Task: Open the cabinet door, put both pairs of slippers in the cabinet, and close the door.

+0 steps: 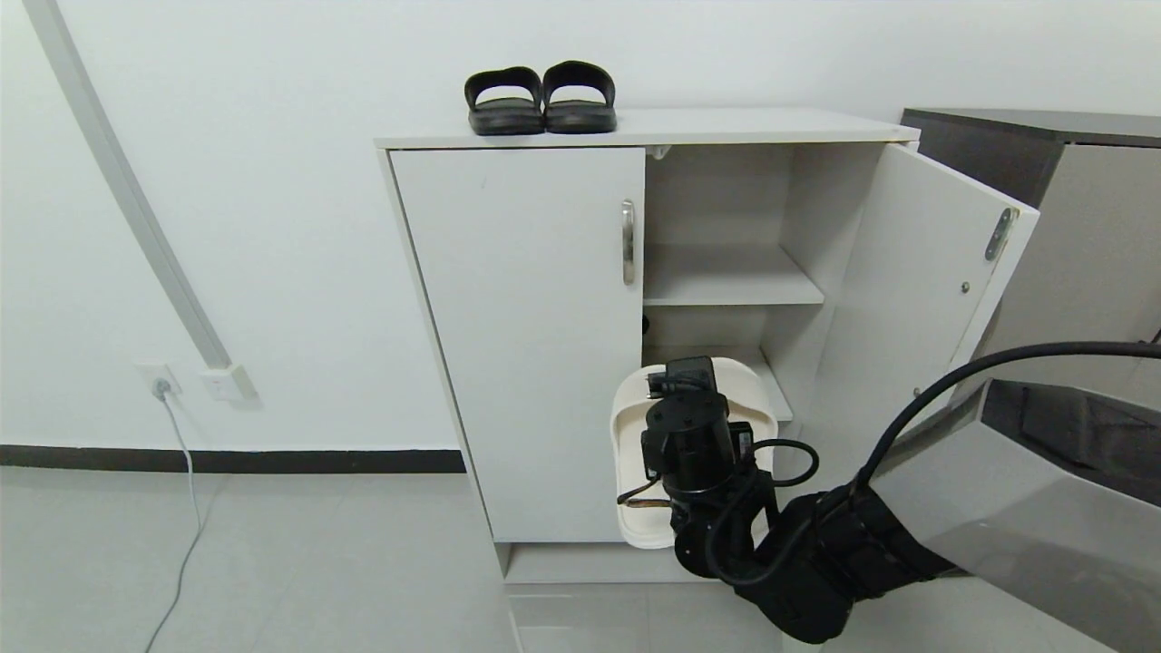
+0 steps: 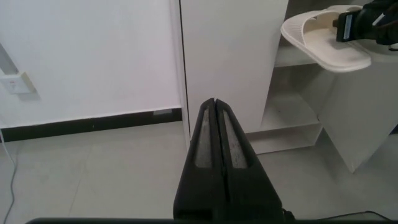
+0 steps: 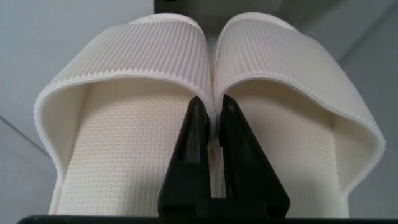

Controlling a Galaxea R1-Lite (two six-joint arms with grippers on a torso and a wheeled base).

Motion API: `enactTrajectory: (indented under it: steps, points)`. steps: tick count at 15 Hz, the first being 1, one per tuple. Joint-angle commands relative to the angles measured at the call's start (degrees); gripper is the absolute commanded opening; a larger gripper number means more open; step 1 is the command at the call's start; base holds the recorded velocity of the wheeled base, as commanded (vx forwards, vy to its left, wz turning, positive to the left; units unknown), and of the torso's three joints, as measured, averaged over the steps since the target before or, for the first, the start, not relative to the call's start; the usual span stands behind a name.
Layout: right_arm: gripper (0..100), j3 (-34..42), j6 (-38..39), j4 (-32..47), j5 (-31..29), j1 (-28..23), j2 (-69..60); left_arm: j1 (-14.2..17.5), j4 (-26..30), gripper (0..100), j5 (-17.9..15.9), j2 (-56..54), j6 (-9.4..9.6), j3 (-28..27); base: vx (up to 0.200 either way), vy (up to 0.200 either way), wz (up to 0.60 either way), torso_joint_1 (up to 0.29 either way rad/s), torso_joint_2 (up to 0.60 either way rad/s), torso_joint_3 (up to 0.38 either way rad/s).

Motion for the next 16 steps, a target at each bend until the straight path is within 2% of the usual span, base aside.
enactTrajectory:
  steps: [1, 10, 16]
  points:
    - [0, 0.9, -1.8, -0.1, -1.3, -0.2, -0.4, 0.0, 0.0, 0, 0.0, 0.2, 0.0, 0.0, 0.0, 0.0, 0.0, 0.0, 0.0, 0.0]
    - [0, 12.5, -5.2, -0.3, -0.8, -3.9, -5.3, 0.0, 0.0, 0, 0.0, 0.2, -0.09, 0.0, 0.0, 0.0, 0.0, 0.0, 0.0, 0.0]
    - [0, 18.6, -5.2, -2.1, 0.3, -4.1, -8.1, 0.0, 0.0, 0, 0.0, 0.2, -0.09, 0.0, 0.0, 0.0, 0.0, 0.0, 0.0, 0.0]
